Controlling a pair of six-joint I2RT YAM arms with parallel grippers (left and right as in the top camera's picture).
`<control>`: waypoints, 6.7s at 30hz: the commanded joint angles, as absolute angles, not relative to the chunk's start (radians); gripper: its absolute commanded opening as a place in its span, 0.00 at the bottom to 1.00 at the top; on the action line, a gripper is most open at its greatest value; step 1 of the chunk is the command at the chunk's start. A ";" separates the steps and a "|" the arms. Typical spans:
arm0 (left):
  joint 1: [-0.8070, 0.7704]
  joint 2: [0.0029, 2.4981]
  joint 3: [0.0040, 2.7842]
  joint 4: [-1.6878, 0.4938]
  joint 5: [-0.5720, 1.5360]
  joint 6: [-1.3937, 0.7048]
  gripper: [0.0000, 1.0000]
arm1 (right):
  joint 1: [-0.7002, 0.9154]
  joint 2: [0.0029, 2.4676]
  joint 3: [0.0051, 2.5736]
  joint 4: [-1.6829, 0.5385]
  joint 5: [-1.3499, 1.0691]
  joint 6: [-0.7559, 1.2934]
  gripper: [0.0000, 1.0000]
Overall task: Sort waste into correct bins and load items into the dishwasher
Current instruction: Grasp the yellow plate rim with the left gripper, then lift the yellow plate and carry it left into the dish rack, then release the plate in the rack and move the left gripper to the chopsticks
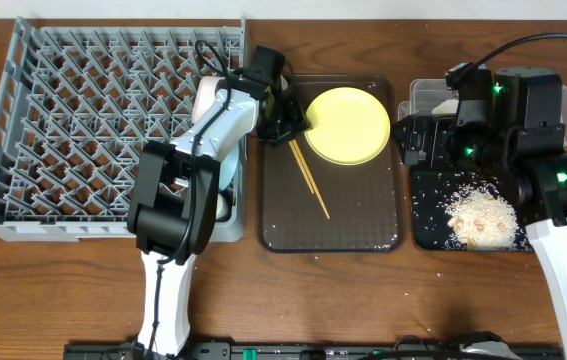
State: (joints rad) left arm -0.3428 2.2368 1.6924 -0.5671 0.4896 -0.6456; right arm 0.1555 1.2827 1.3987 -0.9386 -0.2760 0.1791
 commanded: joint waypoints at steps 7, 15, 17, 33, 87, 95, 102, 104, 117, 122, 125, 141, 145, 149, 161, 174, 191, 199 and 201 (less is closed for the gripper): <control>-0.368 2.256 1.630 -0.472 0.452 -0.623 0.48 | 0.155 1.283 1.405 -0.939 -0.273 0.189 0.99; -0.370 2.269 1.621 -0.440 0.453 -0.637 0.50 | 0.155 1.283 1.405 -0.939 -0.273 0.189 0.99; -0.371 2.282 1.621 -0.437 0.458 -0.654 0.50 | 0.155 1.283 1.405 -0.939 -0.273 0.189 0.99; -0.371 2.386 1.621 -0.413 0.536 -0.725 0.54 | 0.155 1.283 1.405 -0.939 -0.273 0.189 0.99; -0.284 2.140 1.563 -0.094 0.752 -0.730 0.07 | 0.155 1.283 1.405 -0.939 -0.273 0.189 0.99; -0.222 2.004 1.563 -0.095 0.753 -0.706 0.07 | 0.155 1.283 1.405 -0.939 -0.273 0.189 0.99; -0.106 1.908 1.564 -0.112 0.752 -0.633 0.07 | 0.155 1.283 1.405 -0.939 -0.273 0.189 0.99; -0.063 1.887 1.567 -0.132 0.743 -0.590 0.07 | 0.155 1.283 1.405 -0.939 -0.273 0.189 0.99; 0.136 1.824 1.624 -0.322 0.434 -0.318 0.08 | 0.155 1.283 1.405 -0.939 -0.273 0.189 0.99; 0.139 1.798 1.624 -0.360 0.234 -0.188 0.07 | 0.155 1.283 1.405 -0.939 -0.273 0.189 0.99; 0.139 1.775 1.624 -0.371 0.120 -0.131 0.08 | 0.155 1.283 1.405 -0.939 -0.273 0.189 0.99; 0.139 1.745 1.623 -0.356 -0.321 0.138 0.07 | 0.155 1.283 1.405 -0.939 -0.273 0.189 0.99; 0.138 1.750 1.621 -0.356 -0.335 0.165 0.07 | 0.155 1.283 1.405 -0.939 -0.273 0.189 0.99; 0.138 1.776 1.621 -0.347 -0.355 0.165 0.08 | 0.155 1.283 1.405 -0.939 -0.273 0.189 0.99; 0.054 1.856 1.621 -0.297 -0.463 0.264 0.07 | 0.155 1.283 1.405 -0.939 -0.273 0.189 0.99; -0.001 1.863 1.621 -0.291 -0.464 0.312 0.27 | 0.155 1.283 1.405 -0.939 -0.273 0.189 0.99; -0.001 1.830 1.620 -0.336 -0.456 0.111 0.78 | 0.155 1.283 1.405 -0.939 -0.273 0.189 0.99; -0.026 1.647 1.620 -0.406 -0.335 0.037 0.86 | 0.155 1.283 1.405 -0.939 -0.273 0.189 0.99; -0.041 1.596 1.620 -0.444 -0.291 0.002 0.86 | 0.155 1.283 1.405 -0.939 -0.273 0.189 0.99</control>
State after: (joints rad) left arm -0.0174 1.6985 1.5940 -0.4213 -0.3798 0.0647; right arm 0.1555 1.2827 1.3987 -0.9390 -0.2760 0.1791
